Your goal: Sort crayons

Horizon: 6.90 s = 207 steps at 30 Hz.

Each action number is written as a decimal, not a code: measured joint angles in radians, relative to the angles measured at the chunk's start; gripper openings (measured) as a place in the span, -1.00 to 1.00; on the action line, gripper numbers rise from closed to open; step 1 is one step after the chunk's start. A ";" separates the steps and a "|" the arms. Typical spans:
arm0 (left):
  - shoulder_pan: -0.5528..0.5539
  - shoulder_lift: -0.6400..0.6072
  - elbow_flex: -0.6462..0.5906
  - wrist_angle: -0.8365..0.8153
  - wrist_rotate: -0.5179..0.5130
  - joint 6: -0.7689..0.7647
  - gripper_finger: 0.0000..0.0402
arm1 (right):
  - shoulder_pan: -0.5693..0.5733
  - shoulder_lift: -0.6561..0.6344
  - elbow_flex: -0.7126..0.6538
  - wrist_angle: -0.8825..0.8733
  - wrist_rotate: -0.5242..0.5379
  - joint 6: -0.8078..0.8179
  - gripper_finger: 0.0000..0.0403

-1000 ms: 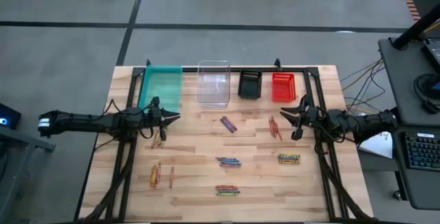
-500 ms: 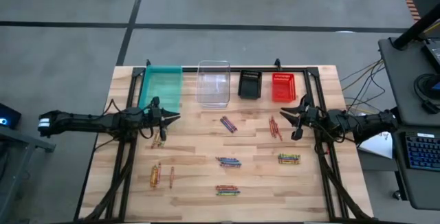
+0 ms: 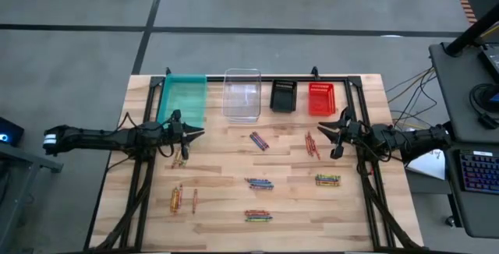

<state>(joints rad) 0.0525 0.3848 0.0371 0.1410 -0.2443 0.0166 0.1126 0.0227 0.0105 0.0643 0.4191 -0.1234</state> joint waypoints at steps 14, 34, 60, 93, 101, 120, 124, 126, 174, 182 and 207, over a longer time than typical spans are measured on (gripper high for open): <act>0.000 0.000 0.000 0.000 0.000 0.000 -0.82 | 0.000 0.000 0.000 0.000 0.000 0.000 -0.66; 0.001 0.005 0.000 0.137 -0.110 -0.538 -0.82 | -0.003 0.000 0.000 0.002 0.007 0.489 -0.66; -0.095 0.467 0.252 0.441 0.184 -0.797 -0.82 | -0.006 0.010 0.001 0.335 0.016 0.754 -0.66; -0.766 1.070 0.892 -0.898 0.085 -1.886 -0.76 | -0.006 0.170 0.017 0.336 -0.053 0.760 -0.66; -0.766 1.157 0.900 -0.903 0.105 -1.894 -0.43 | -0.006 0.169 0.017 0.338 -0.053 0.760 -0.66; -0.762 1.299 0.897 -0.943 0.095 -1.904 -0.19 | -0.006 0.169 0.052 0.338 -0.053 0.751 -0.66; -0.762 1.326 0.897 -0.943 0.094 -1.904 -0.25 | -0.007 0.170 0.062 0.334 -0.053 0.750 -0.66; -0.762 1.331 0.897 -0.943 0.089 -1.904 -0.29 | -0.006 0.170 0.066 0.335 -0.053 0.750 -0.66; -0.398 0.963 1.035 -0.737 -0.359 -0.698 -1.00 | -0.007 0.172 0.067 0.330 -0.044 0.678 -0.66; -0.148 0.950 1.035 -0.541 -0.301 -0.253 -1.00 | -0.007 0.207 0.066 0.270 0.222 0.704 -0.66; 0.472 1.280 1.147 -0.160 0.120 0.027 -1.00 | -0.061 0.470 0.384 0.050 0.234 0.469 -0.66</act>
<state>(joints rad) 0.5240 1.6645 1.1842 -0.0189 -0.1241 0.0432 0.0517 0.4923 0.3947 0.1138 0.6533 0.3451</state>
